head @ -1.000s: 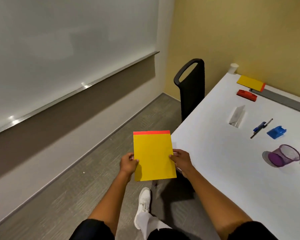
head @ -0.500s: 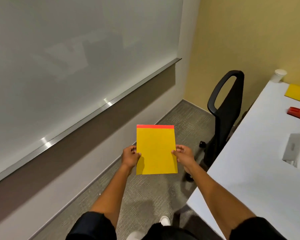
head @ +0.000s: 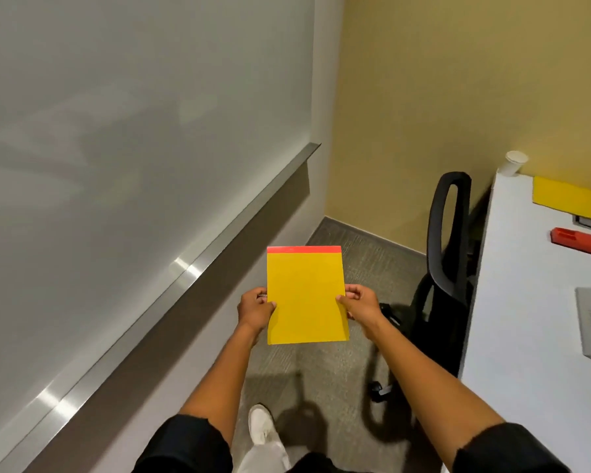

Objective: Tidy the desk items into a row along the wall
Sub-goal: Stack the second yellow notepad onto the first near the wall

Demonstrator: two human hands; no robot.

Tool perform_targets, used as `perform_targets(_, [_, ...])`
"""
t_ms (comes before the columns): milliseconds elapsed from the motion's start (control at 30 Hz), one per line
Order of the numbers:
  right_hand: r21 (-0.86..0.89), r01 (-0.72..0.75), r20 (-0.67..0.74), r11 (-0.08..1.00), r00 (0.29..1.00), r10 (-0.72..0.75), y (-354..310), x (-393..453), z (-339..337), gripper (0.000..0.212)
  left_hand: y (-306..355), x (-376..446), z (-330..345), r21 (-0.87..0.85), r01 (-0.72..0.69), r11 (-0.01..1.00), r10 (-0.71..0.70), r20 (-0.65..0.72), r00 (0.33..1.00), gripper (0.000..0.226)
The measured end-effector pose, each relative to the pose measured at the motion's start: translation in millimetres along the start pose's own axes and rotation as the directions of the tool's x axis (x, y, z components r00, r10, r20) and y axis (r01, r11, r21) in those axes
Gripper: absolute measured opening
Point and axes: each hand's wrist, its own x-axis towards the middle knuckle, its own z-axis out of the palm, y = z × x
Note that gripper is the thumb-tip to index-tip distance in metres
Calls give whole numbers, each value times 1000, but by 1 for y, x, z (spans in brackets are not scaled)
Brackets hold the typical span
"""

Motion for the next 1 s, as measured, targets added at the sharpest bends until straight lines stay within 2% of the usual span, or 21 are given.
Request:
perform_targets(300, [62,9,-215,998,977,5,-66,80,33,19,100,135,-13,160,-180,971,151,183,972,18])
perform_targets(433, [82,5,-304,997,952,20,-90,115,24,20,136,186,5,186,-226,956,171,270,947,25])
perform_targets(600, [78,-8,-403,997,915,39,-112,177,1,16,178,251,47,215,-262,941,183,330,926,35])
perform_targets(867, [92,-26,-445,995,893,64,-170,309,-55,16,272,362,129,280,-330,902,216,370,904,30])
perform_targets(1000, [101,-19,-486,995,872,66,-208,374,-104,13,336,414,187,300,-371,879,240,394,887,29])
